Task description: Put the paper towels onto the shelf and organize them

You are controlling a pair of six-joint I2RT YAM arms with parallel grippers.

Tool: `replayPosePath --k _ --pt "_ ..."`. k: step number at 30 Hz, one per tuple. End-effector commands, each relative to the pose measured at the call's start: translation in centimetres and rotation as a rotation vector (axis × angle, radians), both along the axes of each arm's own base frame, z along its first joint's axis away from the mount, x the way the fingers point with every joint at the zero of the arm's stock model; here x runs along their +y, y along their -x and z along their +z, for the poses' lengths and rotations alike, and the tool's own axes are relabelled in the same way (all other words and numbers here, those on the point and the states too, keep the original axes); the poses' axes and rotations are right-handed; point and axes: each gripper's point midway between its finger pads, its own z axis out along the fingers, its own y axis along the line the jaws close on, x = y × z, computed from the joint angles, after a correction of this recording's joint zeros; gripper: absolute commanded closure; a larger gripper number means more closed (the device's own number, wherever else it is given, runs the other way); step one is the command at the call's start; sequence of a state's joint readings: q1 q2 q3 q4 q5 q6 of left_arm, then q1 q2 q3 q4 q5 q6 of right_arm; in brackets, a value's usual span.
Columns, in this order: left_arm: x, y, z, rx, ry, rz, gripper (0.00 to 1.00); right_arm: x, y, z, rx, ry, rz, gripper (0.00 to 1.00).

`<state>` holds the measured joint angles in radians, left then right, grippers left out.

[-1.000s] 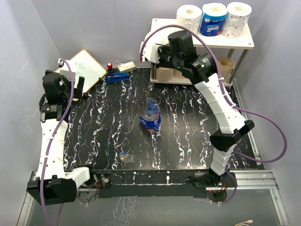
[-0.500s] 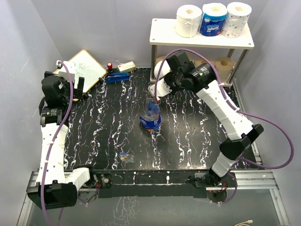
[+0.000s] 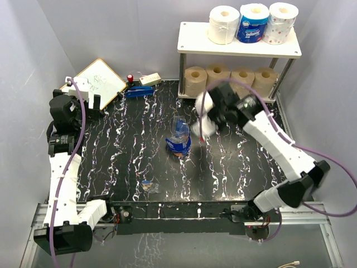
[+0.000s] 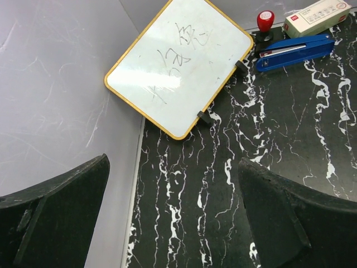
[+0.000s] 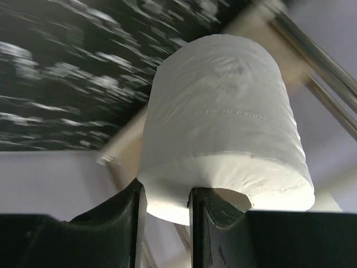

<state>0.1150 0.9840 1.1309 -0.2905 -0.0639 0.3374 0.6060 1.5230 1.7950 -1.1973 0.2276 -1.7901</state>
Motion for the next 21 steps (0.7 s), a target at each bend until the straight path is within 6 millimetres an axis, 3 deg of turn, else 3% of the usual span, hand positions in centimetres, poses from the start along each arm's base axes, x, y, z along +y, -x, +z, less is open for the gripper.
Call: replayPosePath --k 1,3,5,14,15,16,18,19,20,21 --pt "-0.6 0.8 0.5 -0.045 0.033 -0.015 0.02 -1.6 7.9 -11.6 0.325 0.278 0.391 1.0" --pt "-0.6 0.9 -0.1 -0.034 0.038 -0.017 0.02 -1.0 9.9 -14.7 0.449 0.201 0.385 1.0" --pt "-0.7 1.0 -0.5 -0.024 0.041 -0.016 0.02 -0.1 10.7 -16.2 0.525 0.144 0.362 1.0" --pt "-0.9 1.2 -2.0 0.009 0.067 -0.02 0.02 4.8 9.7 -16.8 0.647 0.009 0.315 1.0" --pt "-0.9 1.2 -2.2 0.014 0.068 -0.019 0.02 5.1 9.6 -17.1 0.657 0.011 0.302 0.91" --pt "-1.0 1.3 -2.4 0.019 0.071 -0.02 0.02 5.5 9.5 -17.4 0.673 0.01 0.272 0.72" --pt "-0.9 1.3 -2.7 0.029 0.072 -0.018 0.02 6.1 9.0 -17.9 0.688 0.011 0.198 0.48" --pt "-0.9 1.4 -2.8 0.032 0.071 -0.017 0.02 6.2 8.7 -18.1 0.689 0.021 0.164 0.18" --pt "-0.9 1.5 -2.9 0.036 0.07 -0.017 0.02 6.2 8.3 -18.5 0.691 0.038 0.129 0.04" --pt "-0.9 1.5 -2.9 0.037 0.067 -0.018 0.02 6.1 7.9 -18.6 0.685 0.05 0.105 0.02"
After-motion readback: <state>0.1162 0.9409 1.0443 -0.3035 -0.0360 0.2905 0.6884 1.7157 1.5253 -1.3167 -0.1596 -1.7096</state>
